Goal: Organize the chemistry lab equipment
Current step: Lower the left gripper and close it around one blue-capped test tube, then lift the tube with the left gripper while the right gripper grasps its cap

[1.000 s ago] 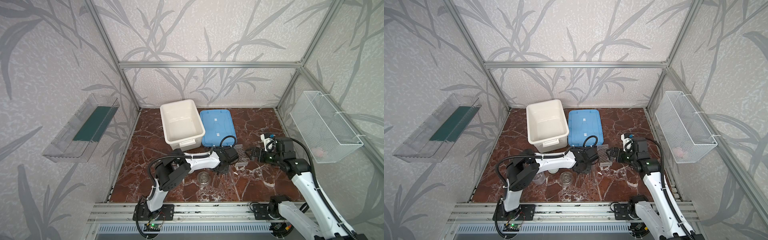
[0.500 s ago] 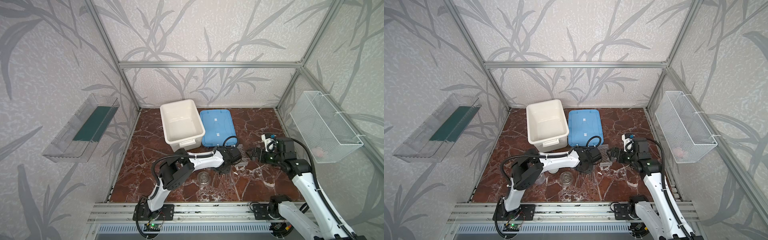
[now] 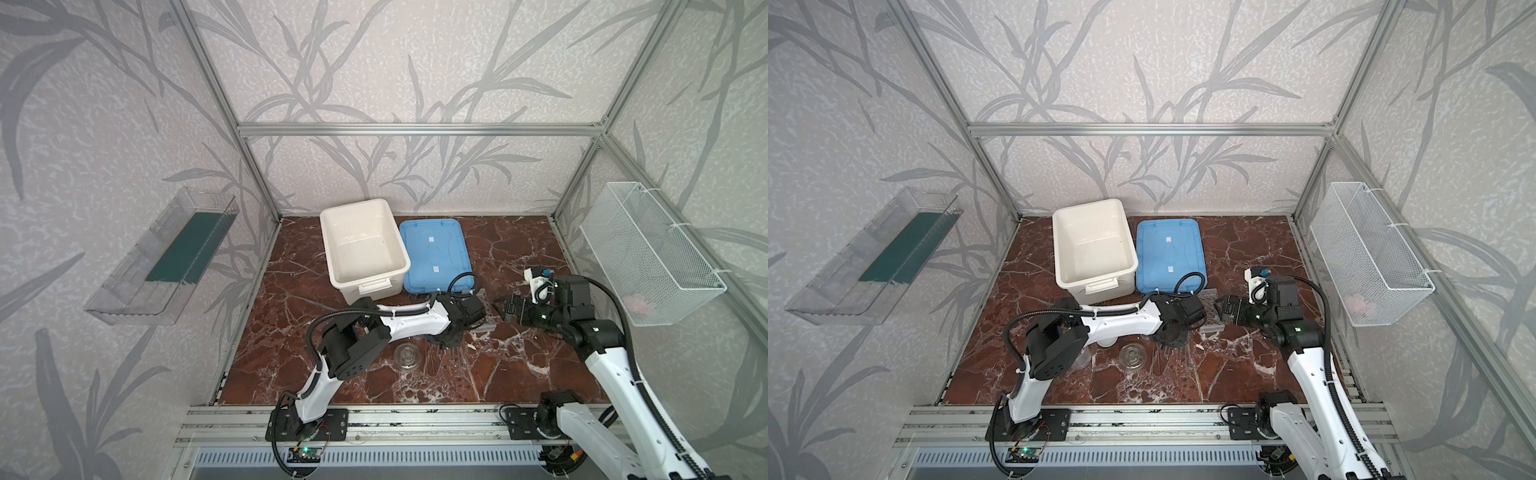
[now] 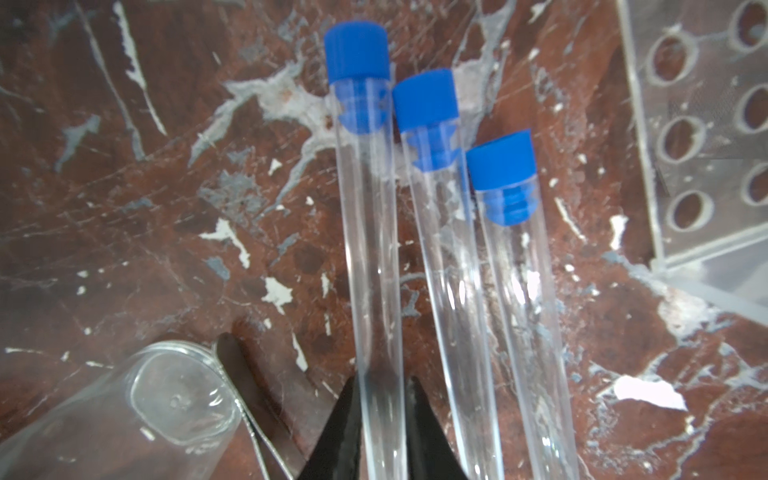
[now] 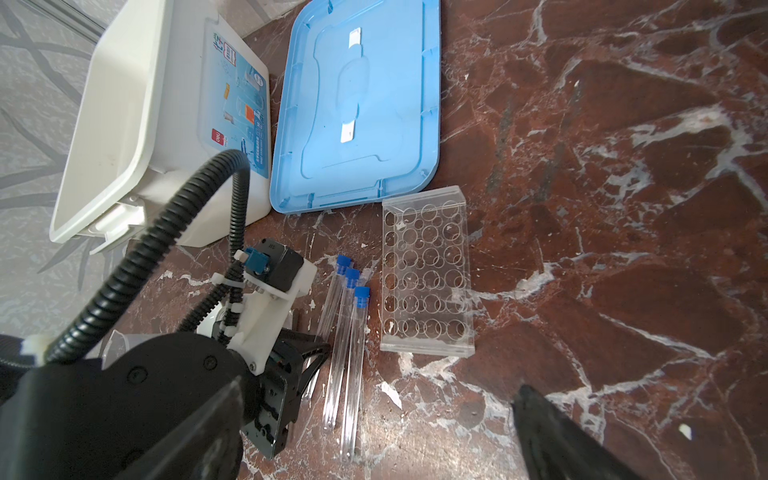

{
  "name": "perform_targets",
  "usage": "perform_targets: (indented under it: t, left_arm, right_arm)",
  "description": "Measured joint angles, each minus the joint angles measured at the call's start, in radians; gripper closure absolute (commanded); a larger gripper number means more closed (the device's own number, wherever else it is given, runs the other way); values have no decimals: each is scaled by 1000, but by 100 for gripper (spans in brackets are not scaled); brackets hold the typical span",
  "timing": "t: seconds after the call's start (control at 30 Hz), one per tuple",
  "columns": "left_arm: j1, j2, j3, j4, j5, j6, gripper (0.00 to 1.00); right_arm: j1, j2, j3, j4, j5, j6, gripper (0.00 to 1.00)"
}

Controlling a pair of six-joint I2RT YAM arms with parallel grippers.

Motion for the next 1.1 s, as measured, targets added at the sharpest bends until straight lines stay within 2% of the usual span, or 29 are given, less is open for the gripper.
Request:
perform_targets:
  t: [0.4, 0.6, 0.87, 1.1]
  left_arm:
    - [7, -36, -52, 45, -1, 18, 81]
    - [10, -146, -127, 119, -4, 48, 81]
    - [14, -310, -282, 362, 46, 119, 81]
    - [14, -416, -427, 565, 102, 212, 81]
  right_arm:
    - [0, 7, 0, 4, -8, 5, 1]
    - [-1, 22, 0, 23, -29, 23, 1]
    - [-13, 66, 7, 42, -120, 48, 1]
    - [-18, 162, 77, 47, -234, 45, 12]
